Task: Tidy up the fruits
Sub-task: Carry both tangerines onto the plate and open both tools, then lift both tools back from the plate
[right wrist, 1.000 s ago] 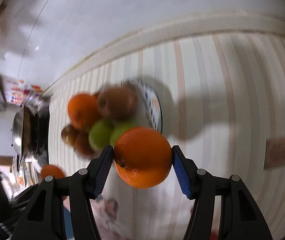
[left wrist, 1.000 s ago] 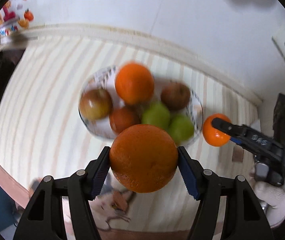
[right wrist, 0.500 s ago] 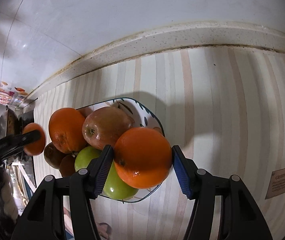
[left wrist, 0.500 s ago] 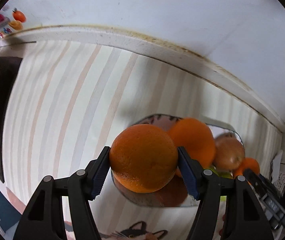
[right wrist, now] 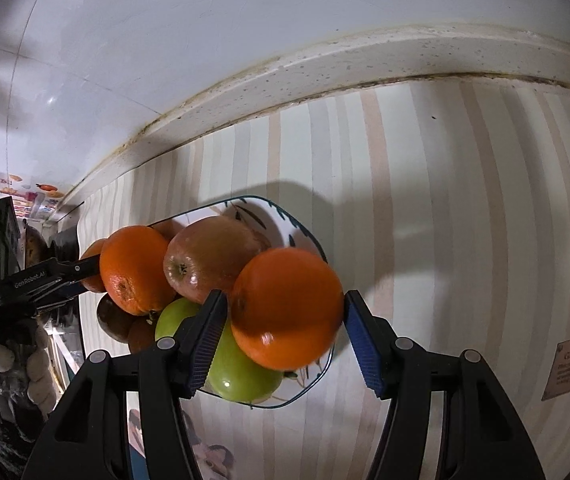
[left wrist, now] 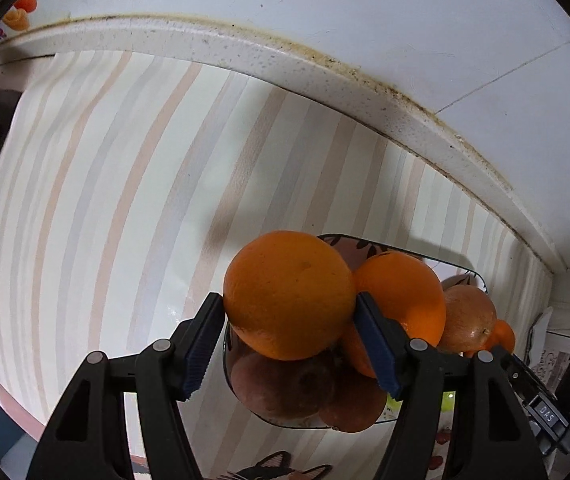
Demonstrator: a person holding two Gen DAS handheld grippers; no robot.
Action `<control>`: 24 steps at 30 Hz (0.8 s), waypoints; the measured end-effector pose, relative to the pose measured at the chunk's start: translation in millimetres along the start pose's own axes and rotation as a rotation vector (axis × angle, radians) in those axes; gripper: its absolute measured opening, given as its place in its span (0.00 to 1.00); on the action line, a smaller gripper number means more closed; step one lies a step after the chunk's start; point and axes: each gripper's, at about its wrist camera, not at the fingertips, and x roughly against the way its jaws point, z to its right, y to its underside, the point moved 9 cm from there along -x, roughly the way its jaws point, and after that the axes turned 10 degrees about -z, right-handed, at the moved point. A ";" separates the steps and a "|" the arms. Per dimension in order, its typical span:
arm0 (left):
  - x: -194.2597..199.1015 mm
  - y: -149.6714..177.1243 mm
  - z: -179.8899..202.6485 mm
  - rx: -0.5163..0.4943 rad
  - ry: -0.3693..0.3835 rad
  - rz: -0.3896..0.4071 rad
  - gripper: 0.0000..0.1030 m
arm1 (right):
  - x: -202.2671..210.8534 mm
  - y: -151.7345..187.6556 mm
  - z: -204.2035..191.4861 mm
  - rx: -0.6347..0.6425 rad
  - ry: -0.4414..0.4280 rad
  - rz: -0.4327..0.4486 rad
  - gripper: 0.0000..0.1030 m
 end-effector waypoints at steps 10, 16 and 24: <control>0.1 2.7 2.9 0.026 0.013 -0.047 0.64 | 0.2 1.4 -4.5 -0.005 -0.018 -0.027 0.77; 17.8 8.7 5.9 0.006 0.008 -0.017 0.63 | 7.1 2.3 -15.3 0.020 -0.010 -0.025 0.86; 55.8 45.5 17.9 -0.043 -0.069 0.110 0.86 | 27.6 23.1 -36.4 0.149 0.174 0.012 0.95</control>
